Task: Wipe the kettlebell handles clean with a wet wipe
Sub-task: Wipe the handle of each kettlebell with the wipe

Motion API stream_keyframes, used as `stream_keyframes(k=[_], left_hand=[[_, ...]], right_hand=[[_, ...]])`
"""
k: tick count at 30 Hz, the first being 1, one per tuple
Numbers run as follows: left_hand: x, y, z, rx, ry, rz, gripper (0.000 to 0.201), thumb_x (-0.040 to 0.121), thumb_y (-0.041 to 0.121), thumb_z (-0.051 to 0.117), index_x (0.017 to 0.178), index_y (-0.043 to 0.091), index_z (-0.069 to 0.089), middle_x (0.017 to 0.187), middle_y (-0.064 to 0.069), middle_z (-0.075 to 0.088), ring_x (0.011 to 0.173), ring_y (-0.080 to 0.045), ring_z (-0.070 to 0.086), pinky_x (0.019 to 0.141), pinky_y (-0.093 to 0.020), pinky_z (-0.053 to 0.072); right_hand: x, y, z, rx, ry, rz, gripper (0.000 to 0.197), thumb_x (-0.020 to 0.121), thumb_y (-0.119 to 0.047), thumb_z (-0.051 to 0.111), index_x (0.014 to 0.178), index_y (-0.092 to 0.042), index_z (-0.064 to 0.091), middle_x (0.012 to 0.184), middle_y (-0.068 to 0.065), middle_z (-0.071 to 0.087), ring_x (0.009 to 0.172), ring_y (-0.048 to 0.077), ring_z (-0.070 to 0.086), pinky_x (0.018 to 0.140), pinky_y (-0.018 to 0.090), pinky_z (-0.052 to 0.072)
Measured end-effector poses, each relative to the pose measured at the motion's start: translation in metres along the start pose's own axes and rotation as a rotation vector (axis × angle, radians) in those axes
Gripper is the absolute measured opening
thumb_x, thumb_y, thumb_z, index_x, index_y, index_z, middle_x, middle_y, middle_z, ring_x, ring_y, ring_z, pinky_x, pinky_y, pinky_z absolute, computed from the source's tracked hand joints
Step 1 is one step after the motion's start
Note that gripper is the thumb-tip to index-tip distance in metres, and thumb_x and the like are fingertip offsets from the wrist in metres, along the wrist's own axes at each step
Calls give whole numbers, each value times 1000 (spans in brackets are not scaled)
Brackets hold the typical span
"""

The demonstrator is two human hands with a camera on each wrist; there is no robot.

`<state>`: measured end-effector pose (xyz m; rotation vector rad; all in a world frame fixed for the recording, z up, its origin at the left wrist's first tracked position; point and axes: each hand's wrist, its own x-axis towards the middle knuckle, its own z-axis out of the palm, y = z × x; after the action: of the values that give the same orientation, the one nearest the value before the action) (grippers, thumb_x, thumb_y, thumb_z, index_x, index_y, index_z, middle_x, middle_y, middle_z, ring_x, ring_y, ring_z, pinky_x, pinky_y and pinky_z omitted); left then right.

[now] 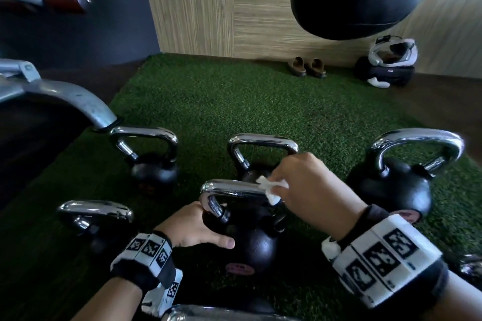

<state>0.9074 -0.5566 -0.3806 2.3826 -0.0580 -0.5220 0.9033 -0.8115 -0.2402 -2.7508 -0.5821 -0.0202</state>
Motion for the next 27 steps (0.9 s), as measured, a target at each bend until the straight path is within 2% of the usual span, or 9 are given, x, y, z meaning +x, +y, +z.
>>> stream_keyframes(k=[7, 11, 14, 18, 20, 22, 23, 25, 27], left_hand=[[0, -2, 7, -21, 58, 16, 123, 29, 86, 82, 139, 40, 55, 130, 30, 54, 128, 1, 52, 108, -17, 37], [1, -7, 9, -31, 61, -6, 121, 28, 90, 81, 135, 40, 60, 134, 24, 57, 127, -1, 53, 111, -23, 40], [1, -8, 12, -35, 61, -9, 118, 29, 89, 82, 134, 42, 61, 134, 25, 57, 128, -1, 53, 114, -28, 40], [2, -10, 13, -50, 82, -19, 113, 29, 88, 84, 131, 42, 62, 132, 24, 60, 126, -1, 55, 116, -32, 42], [1, -7, 13, -58, 81, -16, 104, 34, 83, 88, 126, 42, 64, 127, 25, 63, 122, 1, 56, 113, -30, 43], [-2, -3, 14, -81, 69, -1, 85, 45, 69, 94, 120, 42, 66, 122, 27, 64, 117, 5, 56, 106, -24, 43], [-3, -1, 14, -92, 63, 7, 76, 50, 63, 96, 117, 42, 68, 119, 28, 65, 115, 7, 56, 102, -22, 42], [-4, 0, 15, -112, 65, 11, 64, 53, 56, 97, 110, 42, 71, 113, 28, 68, 112, 8, 58, 96, -18, 43], [-4, 0, 15, -128, 72, 5, 57, 53, 52, 99, 103, 43, 72, 107, 28, 71, 107, 9, 60, 92, -15, 44]], right_hand=[[-4, -8, -6, -1, -17, 13, 6, 86, -18, 72, 85, -18, 78, 90, 2, 72, 85, 22, 70, 80, 35, 60], [-13, 13, -10, -92, -10, 115, 8, 84, -12, 70, 90, -16, 75, 89, 5, 71, 82, 23, 70, 70, 32, 59], [-15, 26, -8, -30, -31, 163, 5, 80, -14, 75, 81, -19, 77, 83, 1, 70, 74, 15, 67, 52, 18, 46], [-13, 39, -3, 20, 16, 142, 13, 72, -20, 81, 68, -23, 69, 70, -4, 65, 64, 11, 61, 46, 12, 33], [-13, 51, 3, 81, -30, 174, 22, 66, -20, 86, 61, -16, 65, 62, -1, 64, 55, 11, 56, 42, 19, 37], [-13, 60, 10, 156, -95, 218, 27, 61, -19, 91, 66, -5, 68, 67, 11, 69, 58, 22, 63, 49, 37, 51], [-13, 64, 13, 187, -111, 229, 30, 60, -19, 93, 68, -3, 69, 72, 14, 72, 63, 27, 68, 54, 43, 55], [-13, 69, 19, 238, -103, 237, 28, 59, -18, 95, 70, -5, 72, 72, 11, 74, 70, 28, 72, 60, 48, 60], [-12, 74, 26, 289, -90, 244, 26, 58, -14, 95, 70, -7, 74, 71, 8, 75, 69, 24, 74, 60, 46, 62]])
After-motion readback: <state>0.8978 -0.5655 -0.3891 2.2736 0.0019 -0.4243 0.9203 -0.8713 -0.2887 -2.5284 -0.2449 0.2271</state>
